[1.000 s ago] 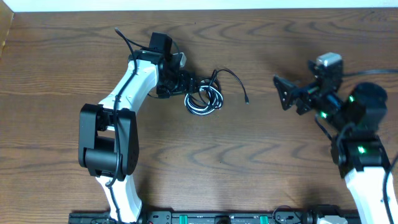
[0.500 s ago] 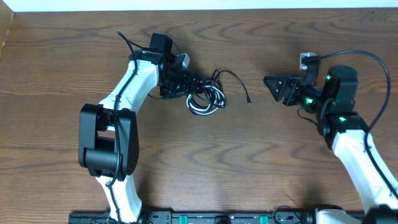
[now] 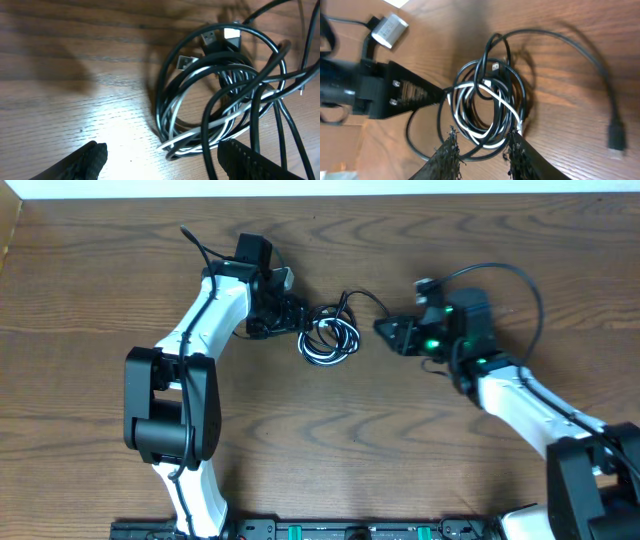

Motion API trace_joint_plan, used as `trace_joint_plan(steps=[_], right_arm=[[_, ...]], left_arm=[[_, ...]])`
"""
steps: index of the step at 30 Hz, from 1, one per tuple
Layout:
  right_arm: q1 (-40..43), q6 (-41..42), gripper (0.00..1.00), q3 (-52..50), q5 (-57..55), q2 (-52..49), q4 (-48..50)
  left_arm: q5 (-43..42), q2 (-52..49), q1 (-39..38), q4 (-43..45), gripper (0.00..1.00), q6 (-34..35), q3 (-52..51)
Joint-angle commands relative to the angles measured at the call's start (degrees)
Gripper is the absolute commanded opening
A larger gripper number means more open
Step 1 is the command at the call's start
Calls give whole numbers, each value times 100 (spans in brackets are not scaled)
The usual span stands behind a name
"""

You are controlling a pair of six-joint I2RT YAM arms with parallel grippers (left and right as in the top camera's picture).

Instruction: Untangle cables

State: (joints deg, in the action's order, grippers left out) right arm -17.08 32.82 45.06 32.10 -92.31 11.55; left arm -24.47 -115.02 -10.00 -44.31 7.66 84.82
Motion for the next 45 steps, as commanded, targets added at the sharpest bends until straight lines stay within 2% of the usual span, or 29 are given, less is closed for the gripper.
trace_joint_plan(steps=[1, 5, 10, 15, 16, 17, 20, 24, 27, 30, 31, 33, 37, 40, 41, 43, 45], right_arm=[[-481, 103, 31, 81, -890, -221, 166], [-909, 101, 27, 79, -1698, -444, 584], [-1156, 103, 27, 81, -2282, -636, 1117], [-1368, 522, 26, 81, -2256, -861, 1137], [-1416, 645, 25, 81, -2251, -896, 1049], [-1467, 761, 24, 79, -2253, -920, 946], [-1661, 1062, 19, 79, -2247, -962, 623], [-1805, 1086, 14, 79, -1947, -962, 568], [-1821, 1084, 6, 81, -1670, -960, 579], [-1764, 957, 7, 149, -1657, -927, 560], [-1657, 675, 9, 297, -1541, -872, 369], [-1497, 470, 14, 560, -1456, -791, -74], [-1086, 15, 40, 1091, -1355, -640, -754], [-728, -164, 56, 1305, -1360, -614, -793], [-610, -162, 65, 1327, -1366, -614, -789], [-382, -164, 99, 1325, -1377, -616, -793], [-122, -164, 99, 1322, -1377, -619, -970]], left_arm=[[92, -28, 162, -9, 78, 9, -9], [63, -13, 195, 72, 79, 7, -7], [-669, -11, 195, 328, 79, 7, -7], [-787, -11, 190, 398, 79, 7, -7], [-787, -11, 190, 398, 80, 7, -7], [-787, -11, 190, 398, 86, 7, -7], [-787, -11, 190, 400, 87, 7, -7], [-789, -11, 190, 415, 86, 7, -7], [-789, -11, 190, 415, 86, 7, -7], [-787, -11, 190, 415, 86, 7, -7], [-787, -11, 190, 415, 86, 7, -7], [-787, -11, 190, 415, 86, 7, -7], [-787, -11, 190, 415, 86, 7, -7], [-785, -11, 190, 415, 86, 7, -7], [-785, -11, 190, 415, 87, 7, -7], [-785, -11, 190, 415, 87, 7, -7], [-785, -11, 190, 413, 91, 7, -7]])
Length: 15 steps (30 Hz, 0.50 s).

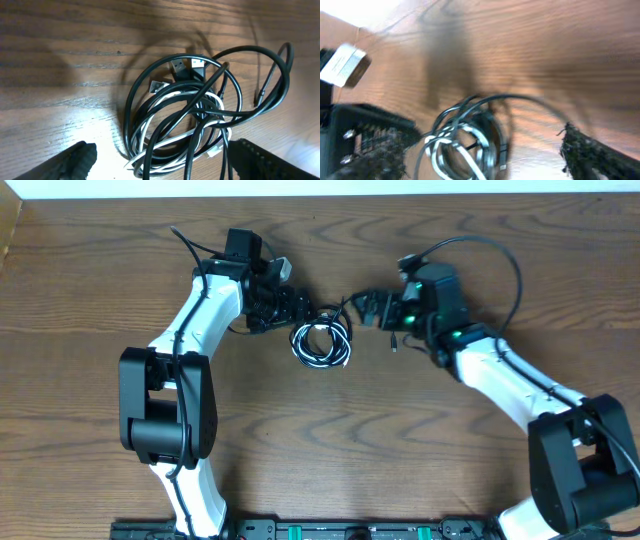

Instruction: Untangle cables

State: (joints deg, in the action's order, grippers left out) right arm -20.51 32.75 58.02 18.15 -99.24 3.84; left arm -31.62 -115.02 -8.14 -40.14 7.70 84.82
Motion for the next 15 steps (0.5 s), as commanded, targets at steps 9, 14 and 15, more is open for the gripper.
trace_joint_plan(steps=[9, 14, 15], right_arm=[[284, -46, 99, 26, 39, 74, -603], [284, -48, 99, 26, 37, 74, -667], [284, -48, 99, 26, 37, 74, -667]], left_arm=[[-72, -11, 4, 0, 92, 2, -7], [-70, -11, 4, 0, 92, 2, -7], [-70, -11, 4, 0, 92, 2, -7]])
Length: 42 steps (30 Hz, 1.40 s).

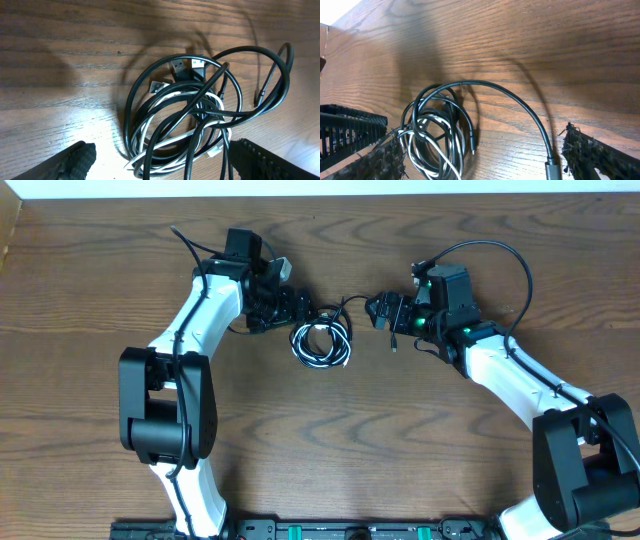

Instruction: Untangle cables

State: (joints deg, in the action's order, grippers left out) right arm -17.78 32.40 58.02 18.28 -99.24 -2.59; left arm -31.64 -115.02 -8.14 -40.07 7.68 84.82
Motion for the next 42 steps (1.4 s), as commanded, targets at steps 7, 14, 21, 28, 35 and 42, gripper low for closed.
trace_joint_plan(steps=[7, 14, 21, 28, 35, 42], right_arm=[[11, -11, 99, 26, 24, 74, -24], [11, -13, 99, 26, 24, 74, -22], [11, -11, 99, 26, 24, 74, -24], [11, -11, 99, 26, 24, 74, -22], [11, -11, 99, 26, 24, 74, -22], [11, -11, 99, 26, 24, 74, -20]], left_arm=[[-68, -11, 4, -9, 92, 4, -7], [-68, -11, 4, -9, 92, 4, -7], [37, -11, 4, -11, 92, 4, -7], [83, -11, 4, -11, 92, 4, -7], [81, -11, 4, -9, 92, 4, -7], [81, -11, 4, -9, 92, 4, -7]])
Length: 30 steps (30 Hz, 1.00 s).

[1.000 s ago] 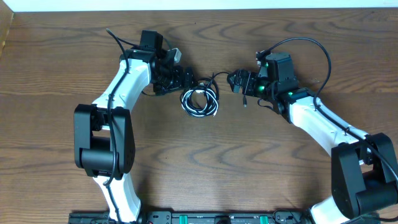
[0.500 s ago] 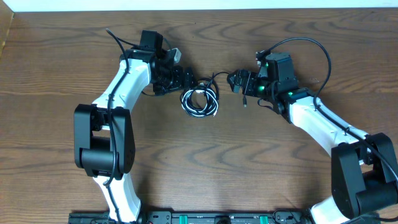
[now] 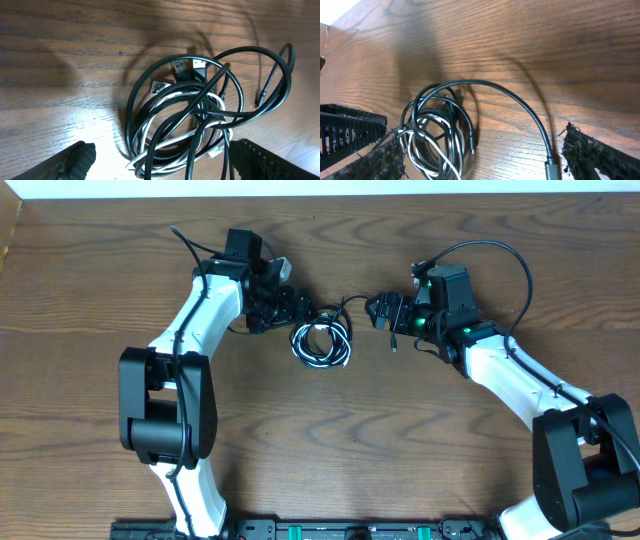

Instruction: Untangle cables

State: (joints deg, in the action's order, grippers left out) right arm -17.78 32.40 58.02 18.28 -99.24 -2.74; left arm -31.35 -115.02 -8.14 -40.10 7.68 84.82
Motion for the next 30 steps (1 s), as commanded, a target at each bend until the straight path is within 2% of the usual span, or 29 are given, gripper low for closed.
trace_joint_plan(steps=[1, 9, 22, 23, 25, 26, 30], right_arm=[[11, -13, 99, 26, 26, 74, -2], [11, -13, 99, 26, -205, 74, 304], [0, 52, 98, 26, 52, 74, 42], [0, 103, 81, 26, 251, 74, 90], [-28, 98, 57, 26, 348, 72, 210], [-50, 96, 53, 26, 319, 72, 229], [-173, 96, 54, 26, 210, 66, 275]], left_arm=[[52, -11, 4, -7, 92, 4, -7], [55, -11, 4, -9, 92, 4, -7], [55, -11, 4, -11, 93, 2, -7], [55, -11, 4, -11, 93, 2, -7], [55, -11, 4, -11, 93, 4, -7], [55, -11, 4, -11, 93, 4, -7], [55, -11, 4, -9, 93, 2, -7]])
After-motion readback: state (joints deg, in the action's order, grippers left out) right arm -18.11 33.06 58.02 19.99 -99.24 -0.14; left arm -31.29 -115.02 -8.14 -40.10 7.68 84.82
